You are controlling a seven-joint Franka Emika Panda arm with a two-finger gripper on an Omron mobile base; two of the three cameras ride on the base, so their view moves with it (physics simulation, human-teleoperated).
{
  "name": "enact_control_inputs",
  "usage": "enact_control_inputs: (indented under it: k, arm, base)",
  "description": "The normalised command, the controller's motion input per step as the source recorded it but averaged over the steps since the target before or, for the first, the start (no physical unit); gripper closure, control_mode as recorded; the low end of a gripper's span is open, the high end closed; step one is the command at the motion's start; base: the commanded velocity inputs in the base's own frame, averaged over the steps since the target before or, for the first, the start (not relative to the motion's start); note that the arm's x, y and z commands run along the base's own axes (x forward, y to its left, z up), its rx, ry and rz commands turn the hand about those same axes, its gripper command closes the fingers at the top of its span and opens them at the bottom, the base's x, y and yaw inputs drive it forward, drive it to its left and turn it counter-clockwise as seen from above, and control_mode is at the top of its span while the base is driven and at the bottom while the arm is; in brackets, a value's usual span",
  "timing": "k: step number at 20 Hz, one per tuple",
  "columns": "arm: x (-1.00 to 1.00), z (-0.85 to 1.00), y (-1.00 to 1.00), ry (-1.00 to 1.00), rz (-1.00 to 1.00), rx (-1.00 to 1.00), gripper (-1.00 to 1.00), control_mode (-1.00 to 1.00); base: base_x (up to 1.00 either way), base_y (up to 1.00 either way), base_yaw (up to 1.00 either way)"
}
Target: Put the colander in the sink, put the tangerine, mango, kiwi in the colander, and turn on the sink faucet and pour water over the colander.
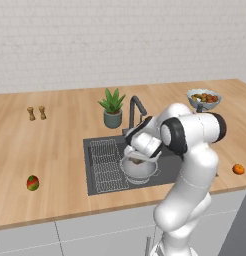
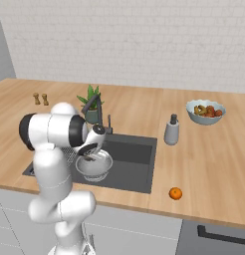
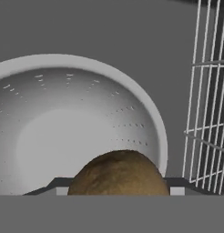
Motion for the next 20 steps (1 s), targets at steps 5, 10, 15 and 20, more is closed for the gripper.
enact_control_inputs:
  k: [5, 10, 15, 20]
  arm:
    - [0.00, -0.29, -0.26, 0.00, 0.04, 0.00, 1.00, -1.00]
    - [-0.01, -0.53, -0.04, 0.00, 0.06, 0.00, 1.00, -1.00]
    - [0.00, -0.59, -0.03, 0.00, 0.06, 0.00, 1.00, -1.00]
    - [-0.06, -0.45, -0.07, 0.00, 0.06, 0.00, 1.00, -1.00]
  base:
    - [0.00, 0.00, 0.00]
    - [0.00, 0.00, 0.00]
    - [0.00, 0.00, 0.00]
    - [0.00, 0.00, 0.00]
